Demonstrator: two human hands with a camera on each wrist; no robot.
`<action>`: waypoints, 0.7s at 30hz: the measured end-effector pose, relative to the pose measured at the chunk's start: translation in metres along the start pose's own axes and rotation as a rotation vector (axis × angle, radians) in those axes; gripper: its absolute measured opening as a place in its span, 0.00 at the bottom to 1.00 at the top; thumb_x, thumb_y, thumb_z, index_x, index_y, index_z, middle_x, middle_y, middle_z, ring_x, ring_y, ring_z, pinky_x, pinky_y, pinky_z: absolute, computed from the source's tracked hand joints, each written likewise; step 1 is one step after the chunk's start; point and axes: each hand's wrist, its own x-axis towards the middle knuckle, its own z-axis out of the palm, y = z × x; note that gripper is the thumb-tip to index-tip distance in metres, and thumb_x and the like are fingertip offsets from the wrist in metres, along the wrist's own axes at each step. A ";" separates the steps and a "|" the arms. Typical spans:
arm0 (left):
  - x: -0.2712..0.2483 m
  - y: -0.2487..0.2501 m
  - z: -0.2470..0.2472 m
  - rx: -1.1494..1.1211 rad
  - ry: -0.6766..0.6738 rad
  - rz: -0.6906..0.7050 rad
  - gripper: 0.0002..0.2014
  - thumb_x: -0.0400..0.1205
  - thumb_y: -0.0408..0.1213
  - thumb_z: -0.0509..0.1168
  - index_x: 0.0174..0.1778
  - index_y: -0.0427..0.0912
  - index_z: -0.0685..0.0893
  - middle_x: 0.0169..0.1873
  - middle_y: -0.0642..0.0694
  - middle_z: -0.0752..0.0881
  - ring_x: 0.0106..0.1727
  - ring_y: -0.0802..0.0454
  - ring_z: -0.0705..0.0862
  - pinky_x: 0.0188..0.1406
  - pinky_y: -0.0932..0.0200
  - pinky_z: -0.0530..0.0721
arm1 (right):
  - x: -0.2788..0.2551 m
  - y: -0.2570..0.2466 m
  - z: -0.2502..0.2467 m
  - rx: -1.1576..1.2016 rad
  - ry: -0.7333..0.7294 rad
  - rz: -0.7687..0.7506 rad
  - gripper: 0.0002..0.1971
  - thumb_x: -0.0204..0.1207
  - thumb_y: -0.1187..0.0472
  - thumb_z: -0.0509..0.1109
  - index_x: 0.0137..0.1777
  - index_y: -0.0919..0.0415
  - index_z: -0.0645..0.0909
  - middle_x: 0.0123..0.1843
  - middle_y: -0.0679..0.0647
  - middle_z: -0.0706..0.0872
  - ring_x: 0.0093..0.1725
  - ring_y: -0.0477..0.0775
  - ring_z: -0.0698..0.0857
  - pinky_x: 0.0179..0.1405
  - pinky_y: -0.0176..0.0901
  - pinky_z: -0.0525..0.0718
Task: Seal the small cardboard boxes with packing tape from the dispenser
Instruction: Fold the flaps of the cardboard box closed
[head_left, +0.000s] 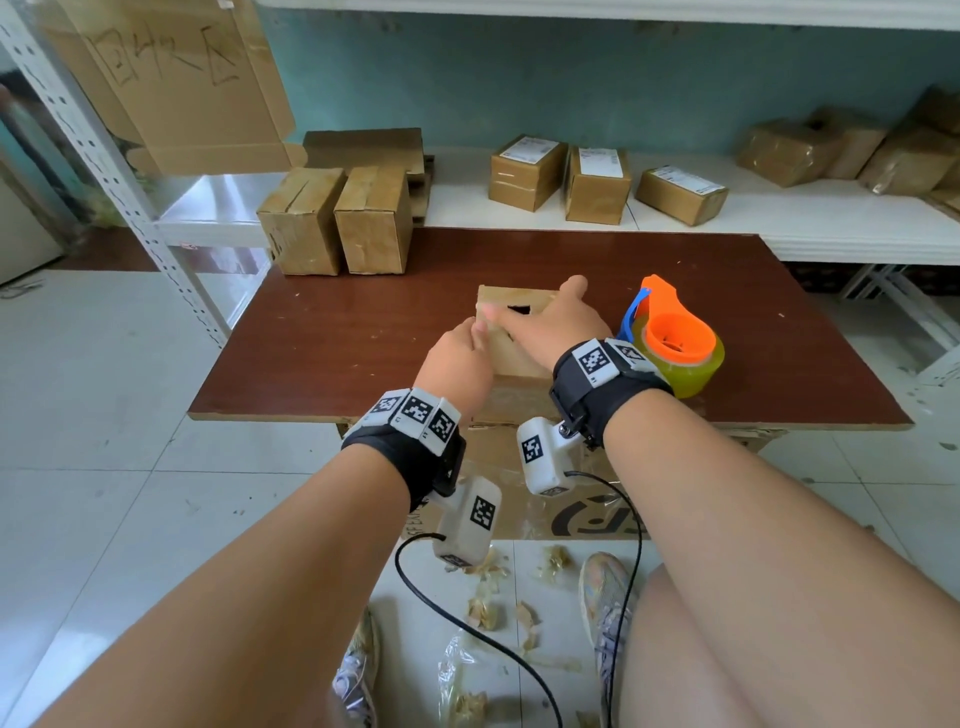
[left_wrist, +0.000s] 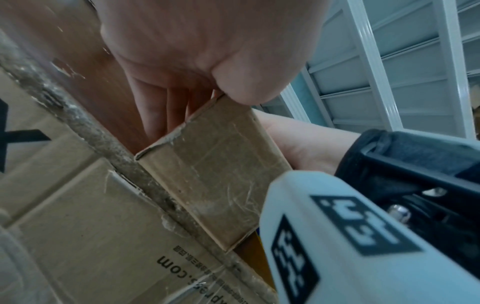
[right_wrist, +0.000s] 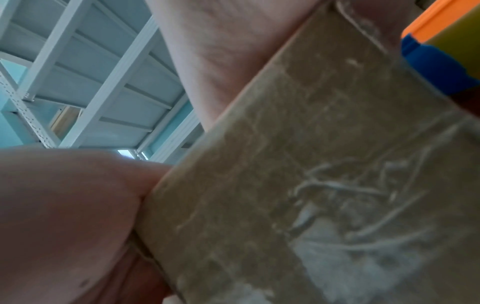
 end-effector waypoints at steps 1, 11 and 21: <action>0.001 -0.001 0.001 -0.007 -0.004 0.008 0.23 0.98 0.46 0.45 0.79 0.41 0.79 0.65 0.44 0.87 0.64 0.41 0.85 0.64 0.48 0.83 | 0.001 0.000 0.001 -0.011 0.011 0.001 0.48 0.71 0.22 0.71 0.77 0.53 0.58 0.54 0.52 0.80 0.42 0.56 0.83 0.36 0.50 0.78; 0.004 -0.003 0.006 -0.015 0.019 0.010 0.20 0.98 0.45 0.45 0.75 0.44 0.79 0.60 0.41 0.89 0.59 0.38 0.88 0.59 0.43 0.86 | 0.001 0.002 0.003 -0.024 0.068 -0.029 0.40 0.80 0.21 0.53 0.78 0.52 0.66 0.60 0.55 0.84 0.53 0.64 0.85 0.48 0.55 0.82; 0.000 0.008 0.005 -0.127 0.053 -0.139 0.24 0.98 0.43 0.47 0.89 0.40 0.71 0.82 0.40 0.79 0.81 0.40 0.78 0.64 0.63 0.73 | 0.016 0.008 0.003 -0.040 0.191 -0.039 0.32 0.89 0.30 0.45 0.63 0.51 0.82 0.57 0.54 0.89 0.50 0.62 0.84 0.45 0.53 0.77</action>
